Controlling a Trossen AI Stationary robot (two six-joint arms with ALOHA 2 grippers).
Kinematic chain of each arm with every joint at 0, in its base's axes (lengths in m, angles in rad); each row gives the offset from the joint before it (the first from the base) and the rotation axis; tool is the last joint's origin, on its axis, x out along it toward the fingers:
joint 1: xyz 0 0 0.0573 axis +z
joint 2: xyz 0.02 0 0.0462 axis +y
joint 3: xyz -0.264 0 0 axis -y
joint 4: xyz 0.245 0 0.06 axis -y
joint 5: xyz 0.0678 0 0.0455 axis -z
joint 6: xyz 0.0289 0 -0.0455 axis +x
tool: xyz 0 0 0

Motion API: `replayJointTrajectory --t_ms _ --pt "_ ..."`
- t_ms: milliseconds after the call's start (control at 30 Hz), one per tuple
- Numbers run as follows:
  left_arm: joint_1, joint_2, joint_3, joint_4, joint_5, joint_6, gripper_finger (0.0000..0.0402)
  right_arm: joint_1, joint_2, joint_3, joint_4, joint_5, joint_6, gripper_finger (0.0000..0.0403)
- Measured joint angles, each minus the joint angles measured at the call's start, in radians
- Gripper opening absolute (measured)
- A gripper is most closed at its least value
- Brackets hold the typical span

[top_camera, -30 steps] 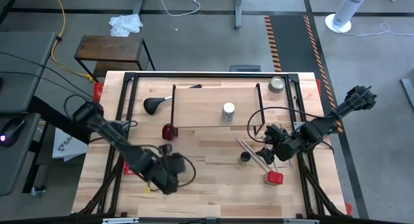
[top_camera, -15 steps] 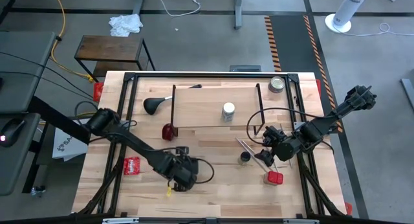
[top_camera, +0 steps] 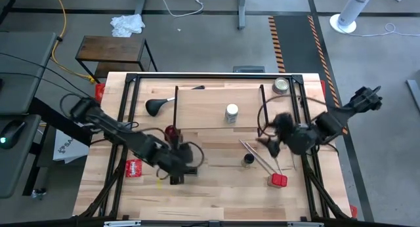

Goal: Shelf spices
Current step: Remove the white seasoning bottle from the shelf

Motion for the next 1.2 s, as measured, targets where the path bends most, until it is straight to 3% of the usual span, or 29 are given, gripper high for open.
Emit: replayJointTrajectory --t_ms 67,167,300,567,867,1200 --pt "0.002 -0.05 0.0 0.001 -0.079 -0.022 0.0213 -0.051 0.029 0.069 -0.015 0.028 -0.14 0.0371" --pt "0.017 -0.106 0.002 0.004 -0.216 -0.046 0.0214 -0.159 0.102 0.14 -0.003 -0.04 -0.337 0.0371" --pt "0.047 -0.166 0.002 0.008 -0.331 -0.084 0.0214 -0.28 0.219 0.198 0.002 -0.061 -0.469 0.0371" --pt "0.067 -0.247 0.002 0.075 -0.421 -0.116 0.0214 -0.393 0.37 0.249 0.162 -0.177 -0.491 0.0371" --pt "0.067 -0.253 0.002 0.079 -0.425 -0.116 0.0214 -0.443 0.433 0.253 0.159 -0.051 -0.353 0.0371" --pt "0.066 -0.253 0.001 0.079 -0.425 -0.116 0.0214 -0.449 0.437 0.247 0.154 -0.097 -0.323 0.0371"
